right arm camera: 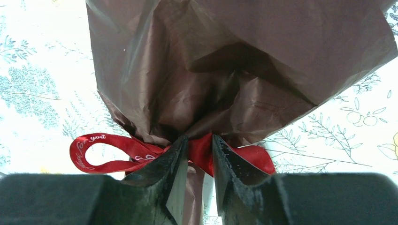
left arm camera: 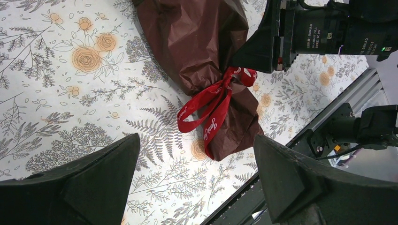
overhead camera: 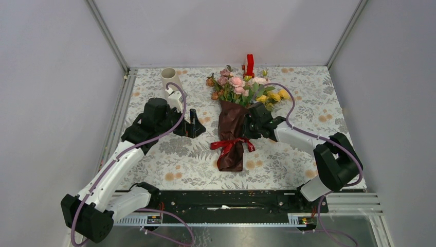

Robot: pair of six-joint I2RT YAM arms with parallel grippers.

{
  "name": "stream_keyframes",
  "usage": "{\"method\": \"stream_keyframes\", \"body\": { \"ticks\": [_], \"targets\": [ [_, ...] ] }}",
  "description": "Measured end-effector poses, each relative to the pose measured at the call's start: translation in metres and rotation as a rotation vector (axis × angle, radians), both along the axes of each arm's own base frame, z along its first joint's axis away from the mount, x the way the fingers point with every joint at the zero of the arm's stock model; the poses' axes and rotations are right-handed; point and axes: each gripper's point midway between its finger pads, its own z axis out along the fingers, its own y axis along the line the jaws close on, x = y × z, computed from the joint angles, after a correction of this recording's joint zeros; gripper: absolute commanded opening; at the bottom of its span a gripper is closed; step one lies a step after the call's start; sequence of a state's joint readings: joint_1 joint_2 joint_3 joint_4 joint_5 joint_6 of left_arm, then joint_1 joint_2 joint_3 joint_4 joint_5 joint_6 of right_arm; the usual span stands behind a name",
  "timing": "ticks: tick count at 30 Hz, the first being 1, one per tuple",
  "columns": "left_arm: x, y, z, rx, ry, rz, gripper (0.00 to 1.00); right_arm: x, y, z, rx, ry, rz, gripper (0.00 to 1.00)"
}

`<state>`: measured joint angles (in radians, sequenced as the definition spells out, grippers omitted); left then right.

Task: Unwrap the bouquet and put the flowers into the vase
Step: Untie the ribbon from the wrapping paper.

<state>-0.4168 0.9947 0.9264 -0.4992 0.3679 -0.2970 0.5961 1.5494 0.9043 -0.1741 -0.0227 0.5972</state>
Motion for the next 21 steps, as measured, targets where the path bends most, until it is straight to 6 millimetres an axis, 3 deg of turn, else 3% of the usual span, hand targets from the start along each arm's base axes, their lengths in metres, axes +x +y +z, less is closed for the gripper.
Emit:
{"method": "stream_keyframes", "body": {
  "ticks": [13,21],
  "targets": [
    [0.000,-0.002,0.000,-0.016,-0.003,0.000,0.99,0.000,0.003,0.011,0.021,-0.023,-0.004,0.25],
    [-0.001,-0.004,0.002,-0.030,-0.007,-0.008,0.99,0.002,0.000,0.012,0.002,-0.034,-0.009,0.30]
  ]
}}
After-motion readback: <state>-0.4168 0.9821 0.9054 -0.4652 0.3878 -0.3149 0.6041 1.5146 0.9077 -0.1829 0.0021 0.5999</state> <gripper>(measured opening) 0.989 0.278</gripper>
